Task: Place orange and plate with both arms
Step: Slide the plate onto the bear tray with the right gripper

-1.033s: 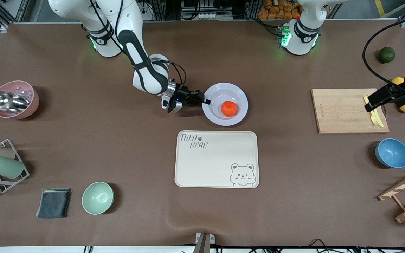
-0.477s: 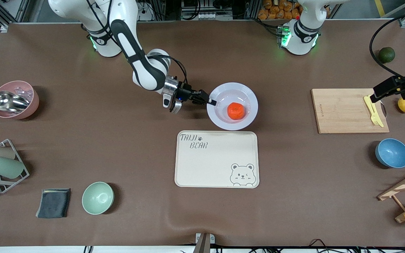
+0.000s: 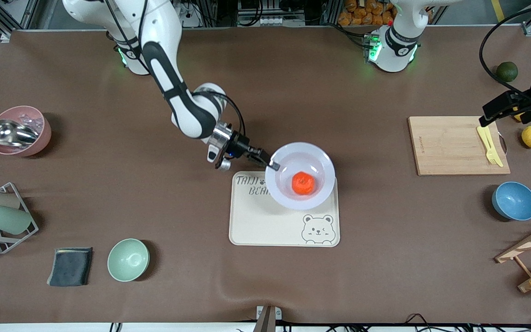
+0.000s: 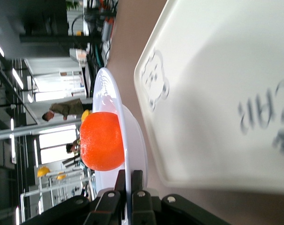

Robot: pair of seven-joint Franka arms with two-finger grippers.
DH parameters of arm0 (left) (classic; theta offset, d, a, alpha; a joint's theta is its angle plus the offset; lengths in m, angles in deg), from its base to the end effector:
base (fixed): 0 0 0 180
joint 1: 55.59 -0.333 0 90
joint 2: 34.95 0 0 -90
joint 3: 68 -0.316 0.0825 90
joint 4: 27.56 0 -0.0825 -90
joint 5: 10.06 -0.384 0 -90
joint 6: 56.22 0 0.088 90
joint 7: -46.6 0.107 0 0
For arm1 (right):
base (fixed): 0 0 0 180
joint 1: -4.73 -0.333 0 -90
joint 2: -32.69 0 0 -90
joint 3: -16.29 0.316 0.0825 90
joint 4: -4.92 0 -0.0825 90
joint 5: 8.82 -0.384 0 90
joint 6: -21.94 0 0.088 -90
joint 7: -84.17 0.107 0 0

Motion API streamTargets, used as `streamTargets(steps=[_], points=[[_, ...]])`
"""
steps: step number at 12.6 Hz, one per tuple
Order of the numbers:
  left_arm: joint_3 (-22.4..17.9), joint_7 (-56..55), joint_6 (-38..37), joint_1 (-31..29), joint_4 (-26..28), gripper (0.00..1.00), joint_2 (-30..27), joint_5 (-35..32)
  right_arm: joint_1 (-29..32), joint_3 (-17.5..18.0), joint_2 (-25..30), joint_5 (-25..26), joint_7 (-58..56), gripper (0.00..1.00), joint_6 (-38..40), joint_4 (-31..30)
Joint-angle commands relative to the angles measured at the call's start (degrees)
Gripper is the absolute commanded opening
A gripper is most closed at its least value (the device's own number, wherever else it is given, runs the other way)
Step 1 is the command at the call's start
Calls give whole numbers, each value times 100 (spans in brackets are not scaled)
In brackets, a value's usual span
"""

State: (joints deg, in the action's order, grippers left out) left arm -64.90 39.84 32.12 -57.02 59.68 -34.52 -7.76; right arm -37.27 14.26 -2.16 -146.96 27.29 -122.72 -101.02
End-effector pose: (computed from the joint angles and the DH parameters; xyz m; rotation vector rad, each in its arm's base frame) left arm 0.5541 -0.0204 0.6405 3.0973 0.1355 0.0135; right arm 0.4915 0.4048 0.1884 -1.8843 0.5180 -0.2371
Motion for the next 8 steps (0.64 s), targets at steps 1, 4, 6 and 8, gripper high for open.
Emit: streamTargets(steps=[1,4,6,8], points=[[-55,105,-2,99,109,100,-88,33,306,71,-557,347,281,0,-71,660],[-2,17,16,99,92,100,-52,25,438,53,-900,656,537,0,-211,1064],[7,17,16,99,83,100,-52,16,439,53,-1128,727,546,0,-352,1328],[7,8,16,99,83,100,-43,16,421,53,-1278,788,546,0,-387,1382]])
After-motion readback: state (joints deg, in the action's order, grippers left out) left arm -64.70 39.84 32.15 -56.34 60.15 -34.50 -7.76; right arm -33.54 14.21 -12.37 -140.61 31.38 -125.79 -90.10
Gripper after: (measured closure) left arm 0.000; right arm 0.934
